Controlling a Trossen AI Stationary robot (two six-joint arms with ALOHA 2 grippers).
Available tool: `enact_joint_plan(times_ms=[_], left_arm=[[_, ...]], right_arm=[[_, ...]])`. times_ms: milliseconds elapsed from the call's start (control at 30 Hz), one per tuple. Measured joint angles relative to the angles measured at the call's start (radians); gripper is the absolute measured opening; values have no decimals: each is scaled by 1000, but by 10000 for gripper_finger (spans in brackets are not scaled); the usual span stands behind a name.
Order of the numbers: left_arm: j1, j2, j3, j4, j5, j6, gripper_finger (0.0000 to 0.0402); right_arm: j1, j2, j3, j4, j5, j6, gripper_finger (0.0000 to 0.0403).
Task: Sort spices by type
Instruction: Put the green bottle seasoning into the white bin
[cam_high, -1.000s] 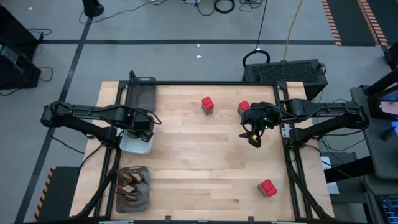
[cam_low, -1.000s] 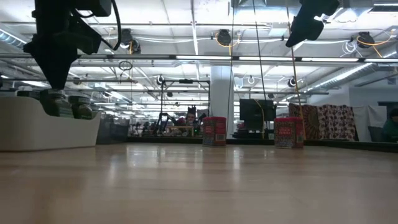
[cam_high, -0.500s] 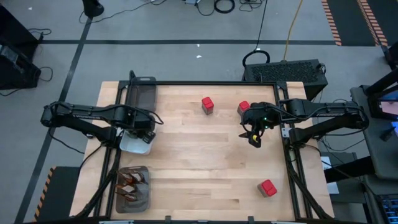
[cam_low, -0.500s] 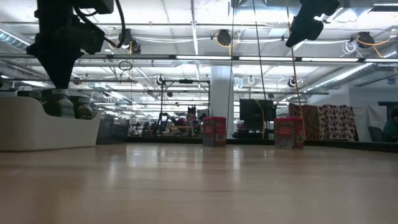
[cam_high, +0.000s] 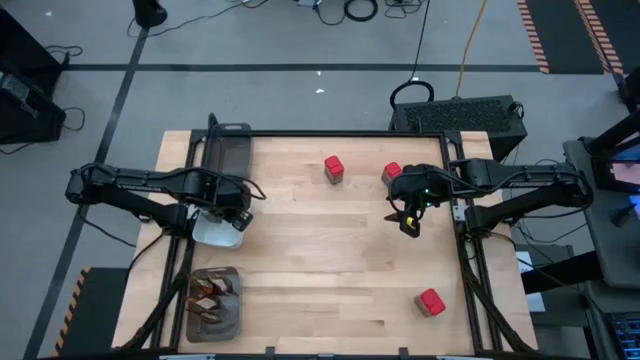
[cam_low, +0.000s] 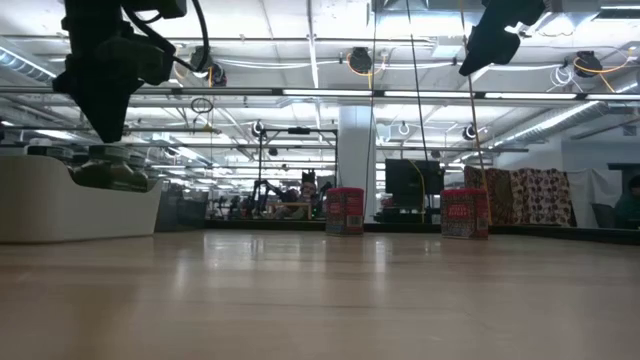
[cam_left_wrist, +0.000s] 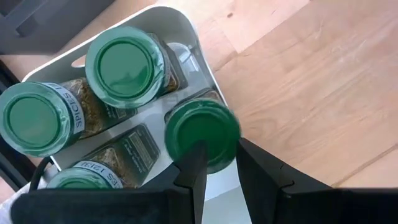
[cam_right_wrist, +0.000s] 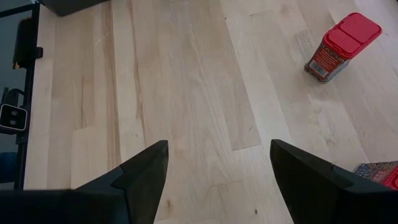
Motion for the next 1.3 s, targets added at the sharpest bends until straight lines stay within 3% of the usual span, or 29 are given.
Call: enact_joint_plan(times_ms=[567,1033,1300], left_arm=[[0,0,37,-4,-18,-3,96],[66,0,52,-9,19,-129,252],[66,32,52,-41,22,-131,291]], right_arm=[[0,0,0,0,0,0,265],[0,0,0,0,0,-3,265],[0,0,0,0,0,-3,265]])
